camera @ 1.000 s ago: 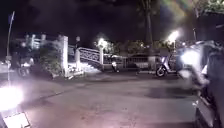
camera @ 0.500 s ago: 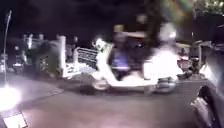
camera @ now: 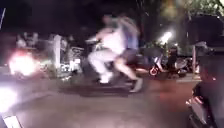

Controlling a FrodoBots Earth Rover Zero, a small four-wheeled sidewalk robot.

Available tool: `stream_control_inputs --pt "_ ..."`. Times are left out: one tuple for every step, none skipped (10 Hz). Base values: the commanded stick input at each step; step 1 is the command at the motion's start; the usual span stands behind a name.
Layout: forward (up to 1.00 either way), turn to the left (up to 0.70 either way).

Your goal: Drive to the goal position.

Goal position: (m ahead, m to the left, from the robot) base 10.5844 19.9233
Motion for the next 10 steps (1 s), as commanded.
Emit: stream_control_inputs --pt "0.0 0.0" --pt "0.0 0.0" --pt "0.0 -0.23" --pt "0.0 -0.45" --pt "0.0 -0.45" --pt "0.0 -0.45" --pt "0.0 -0.3" --pt "0.0 -0.08" --pt "0.0 0.0" --pt "0.0 0.0"
